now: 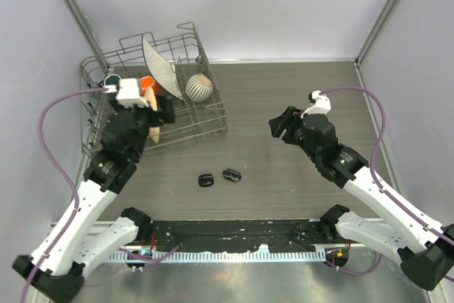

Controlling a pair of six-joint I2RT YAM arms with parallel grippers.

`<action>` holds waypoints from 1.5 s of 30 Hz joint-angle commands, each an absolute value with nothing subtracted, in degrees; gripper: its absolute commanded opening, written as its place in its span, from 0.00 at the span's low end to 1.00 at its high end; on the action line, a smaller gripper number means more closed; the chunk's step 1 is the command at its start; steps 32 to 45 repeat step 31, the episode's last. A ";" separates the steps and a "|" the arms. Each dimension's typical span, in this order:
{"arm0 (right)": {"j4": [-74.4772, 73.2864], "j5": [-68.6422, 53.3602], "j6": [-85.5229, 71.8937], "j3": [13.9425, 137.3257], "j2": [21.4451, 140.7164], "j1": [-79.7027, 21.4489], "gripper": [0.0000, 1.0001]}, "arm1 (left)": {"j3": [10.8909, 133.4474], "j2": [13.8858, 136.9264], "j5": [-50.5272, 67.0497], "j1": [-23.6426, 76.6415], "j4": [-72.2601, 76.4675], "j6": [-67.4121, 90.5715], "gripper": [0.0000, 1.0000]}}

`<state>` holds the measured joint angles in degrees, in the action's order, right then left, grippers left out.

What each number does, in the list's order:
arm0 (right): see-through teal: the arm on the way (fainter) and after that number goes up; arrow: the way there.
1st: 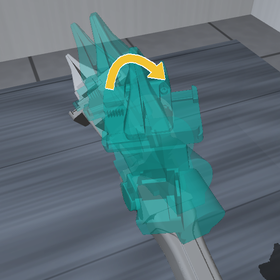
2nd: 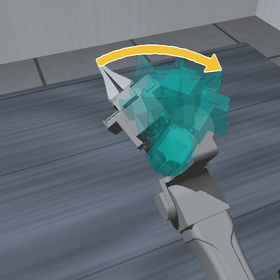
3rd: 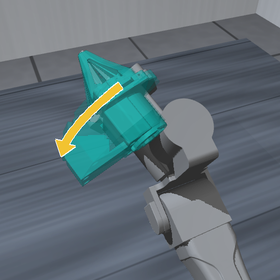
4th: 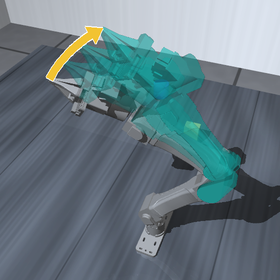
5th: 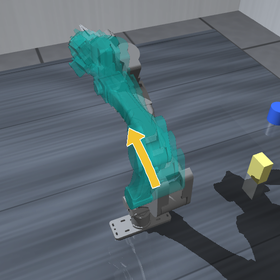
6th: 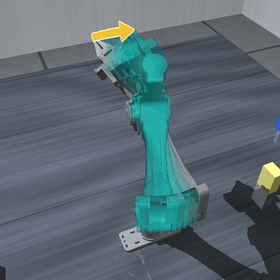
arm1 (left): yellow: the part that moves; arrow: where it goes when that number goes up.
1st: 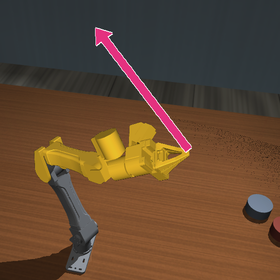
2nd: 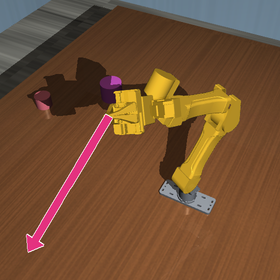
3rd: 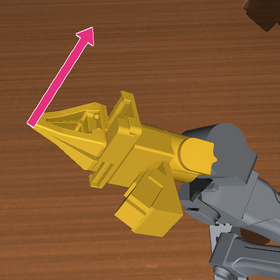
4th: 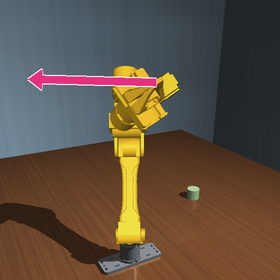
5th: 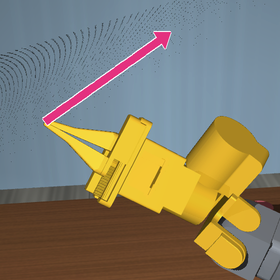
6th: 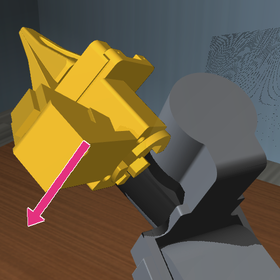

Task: Insert the wireless bluetooth earbuds into the charging case
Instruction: Reset both arms

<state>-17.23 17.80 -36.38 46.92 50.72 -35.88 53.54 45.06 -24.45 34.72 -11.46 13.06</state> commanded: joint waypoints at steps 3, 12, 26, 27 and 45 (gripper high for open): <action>-14.94 16.79 -36.91 47.11 50.62 -35.68 0.65 | 58.35 47.37 -12.14 9.87 -13.27 14.49 1.00; -15.64 17.75 -35.07 45.88 48.61 -35.60 0.64 | 59.51 51.51 4.20 -15.90 -15.21 22.85 1.00; -16.26 18.63 -30.68 46.84 51.76 -34.45 0.64 | 54.05 42.10 -4.83 -16.44 -19.68 23.47 1.00; -16.35 18.46 -30.59 47.28 52.29 -34.45 0.65 | 54.84 42.36 -5.27 -16.44 -20.21 23.03 1.00; -15.91 19.16 -30.15 47.55 52.73 -33.75 0.65 | 55.81 44.73 -8.59 -16.44 -22.06 22.23 1.00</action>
